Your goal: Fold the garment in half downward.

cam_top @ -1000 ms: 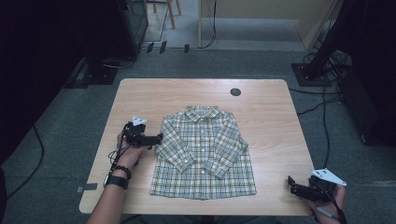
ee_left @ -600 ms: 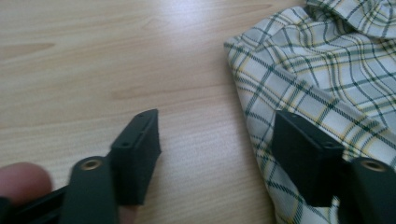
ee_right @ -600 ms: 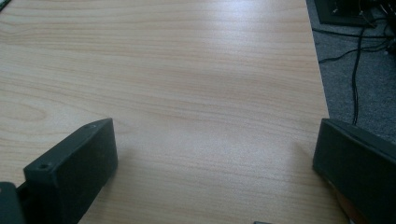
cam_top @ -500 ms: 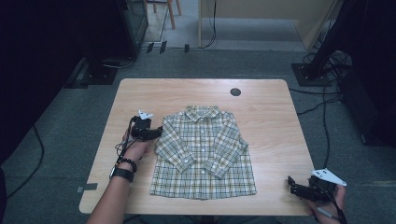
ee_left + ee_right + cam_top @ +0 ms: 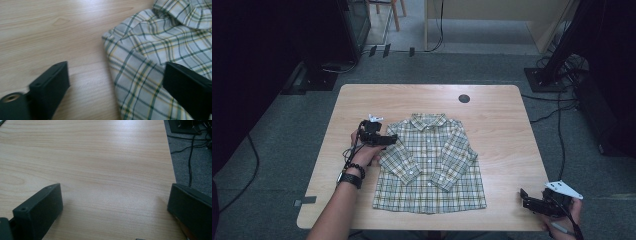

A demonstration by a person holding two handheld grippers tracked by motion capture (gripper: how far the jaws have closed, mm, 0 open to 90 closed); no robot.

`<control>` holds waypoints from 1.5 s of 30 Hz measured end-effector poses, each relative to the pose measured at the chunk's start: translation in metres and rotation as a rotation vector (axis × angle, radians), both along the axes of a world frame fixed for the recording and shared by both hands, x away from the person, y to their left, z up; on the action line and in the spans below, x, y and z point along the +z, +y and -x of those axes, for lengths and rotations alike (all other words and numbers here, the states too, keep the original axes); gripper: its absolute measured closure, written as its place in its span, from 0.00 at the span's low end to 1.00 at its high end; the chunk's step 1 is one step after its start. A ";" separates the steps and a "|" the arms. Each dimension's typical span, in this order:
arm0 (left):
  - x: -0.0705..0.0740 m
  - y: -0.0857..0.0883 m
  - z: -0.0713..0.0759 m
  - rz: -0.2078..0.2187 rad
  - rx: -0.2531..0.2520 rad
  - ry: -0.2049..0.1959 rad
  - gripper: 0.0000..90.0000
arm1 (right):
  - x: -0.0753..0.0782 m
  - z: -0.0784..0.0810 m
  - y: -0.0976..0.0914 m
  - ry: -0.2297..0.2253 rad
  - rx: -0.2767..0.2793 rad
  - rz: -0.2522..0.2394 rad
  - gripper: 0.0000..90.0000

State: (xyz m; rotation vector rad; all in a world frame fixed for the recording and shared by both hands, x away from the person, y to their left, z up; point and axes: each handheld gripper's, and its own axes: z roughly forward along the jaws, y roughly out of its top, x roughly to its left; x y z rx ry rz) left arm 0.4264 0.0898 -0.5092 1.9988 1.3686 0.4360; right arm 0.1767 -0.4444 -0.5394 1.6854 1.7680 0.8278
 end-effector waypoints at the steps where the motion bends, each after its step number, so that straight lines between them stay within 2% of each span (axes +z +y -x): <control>1: 0.000 -0.001 -0.002 -0.001 0.006 -0.001 0.02 | 0.000 0.000 0.000 0.000 0.000 0.000 0.00; 7: -0.002 -0.003 -0.011 -0.017 0.020 0.010 0.00 | 0.000 0.000 0.000 0.000 0.000 0.000 0.00; 10: -0.005 -0.004 -0.016 0.001 0.018 0.016 0.00 | 0.000 0.000 0.000 0.000 0.001 0.000 0.00; 14: -0.007 -0.008 -0.020 -0.031 0.009 -0.012 0.01 | 0.000 0.000 0.000 0.000 0.001 0.000 0.00; 17: -0.011 -0.014 -0.019 -0.096 -0.007 -0.051 0.01 | 0.000 0.000 0.000 0.000 0.001 0.000 0.00; 20: -0.015 -0.015 -0.016 -0.074 -0.010 -0.092 0.01 | 0.000 0.000 0.000 0.000 0.000 0.000 0.00; 30: -0.015 -0.014 -0.016 -0.076 -0.024 -0.092 0.01 | 0.000 0.000 -0.001 0.000 0.006 -0.003 0.00; 33: -0.015 -0.014 -0.016 -0.076 -0.024 -0.092 0.01 | 0.002 -0.001 -0.003 -0.001 0.005 -0.032 0.01; 36: -0.015 -0.014 -0.016 -0.076 -0.024 -0.092 0.01 | 0.003 -0.003 -0.003 0.005 -0.003 -0.032 0.03; 45: -0.015 -0.014 -0.016 -0.076 -0.023 -0.092 0.01 | 0.022 -0.021 0.009 -0.015 0.039 -0.043 0.03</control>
